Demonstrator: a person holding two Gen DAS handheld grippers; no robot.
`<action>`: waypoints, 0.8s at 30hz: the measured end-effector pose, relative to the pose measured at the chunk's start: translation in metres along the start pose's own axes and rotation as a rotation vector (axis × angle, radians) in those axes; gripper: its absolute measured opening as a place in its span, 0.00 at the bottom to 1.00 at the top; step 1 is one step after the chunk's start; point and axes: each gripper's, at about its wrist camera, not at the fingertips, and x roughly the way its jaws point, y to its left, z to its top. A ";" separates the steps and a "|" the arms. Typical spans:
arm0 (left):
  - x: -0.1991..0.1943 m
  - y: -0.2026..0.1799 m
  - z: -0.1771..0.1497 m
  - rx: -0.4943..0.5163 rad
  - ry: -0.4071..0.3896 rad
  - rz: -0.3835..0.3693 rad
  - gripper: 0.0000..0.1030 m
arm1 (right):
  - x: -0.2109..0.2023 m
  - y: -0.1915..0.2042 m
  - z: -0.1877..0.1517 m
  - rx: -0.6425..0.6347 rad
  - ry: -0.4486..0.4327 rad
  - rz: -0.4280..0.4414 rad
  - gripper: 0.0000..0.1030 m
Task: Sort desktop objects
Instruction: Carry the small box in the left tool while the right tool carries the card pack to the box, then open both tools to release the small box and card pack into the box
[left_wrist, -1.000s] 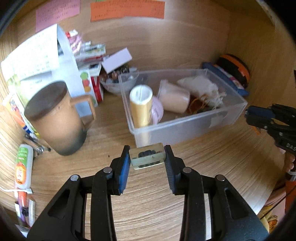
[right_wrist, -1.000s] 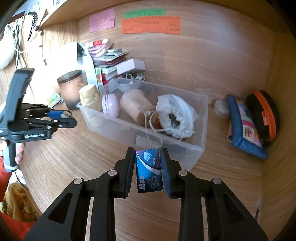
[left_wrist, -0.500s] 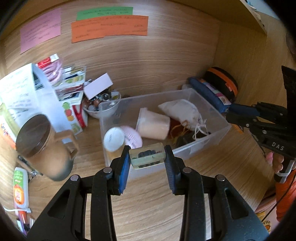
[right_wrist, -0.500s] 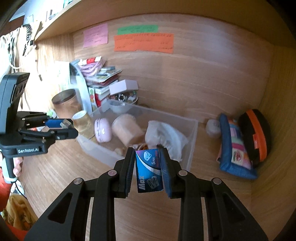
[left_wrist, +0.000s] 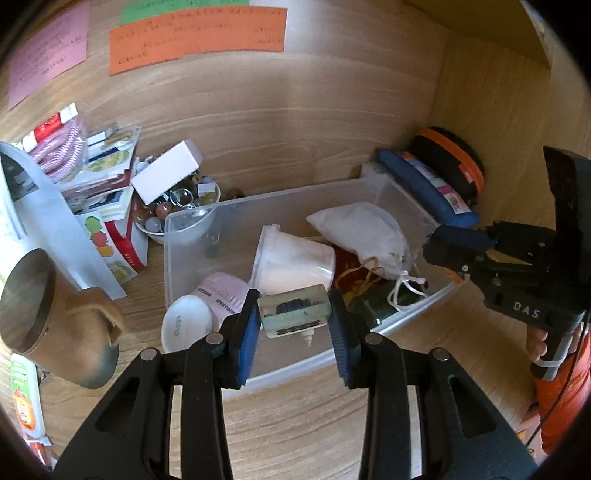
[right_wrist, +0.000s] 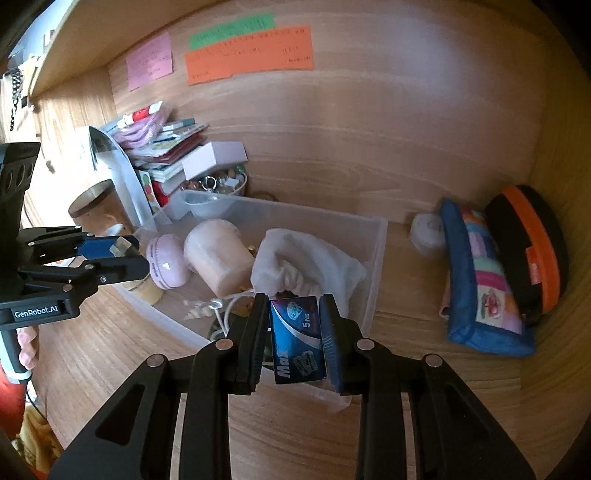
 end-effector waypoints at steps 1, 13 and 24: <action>0.002 0.000 0.001 0.005 0.000 0.008 0.34 | 0.002 0.000 -0.001 -0.001 0.002 0.001 0.25; 0.013 -0.012 0.004 0.069 0.008 0.056 0.34 | 0.017 0.002 -0.004 -0.045 0.035 0.019 0.25; 0.012 -0.014 -0.001 0.056 0.013 0.059 0.42 | 0.007 0.009 -0.002 -0.060 0.014 0.002 0.25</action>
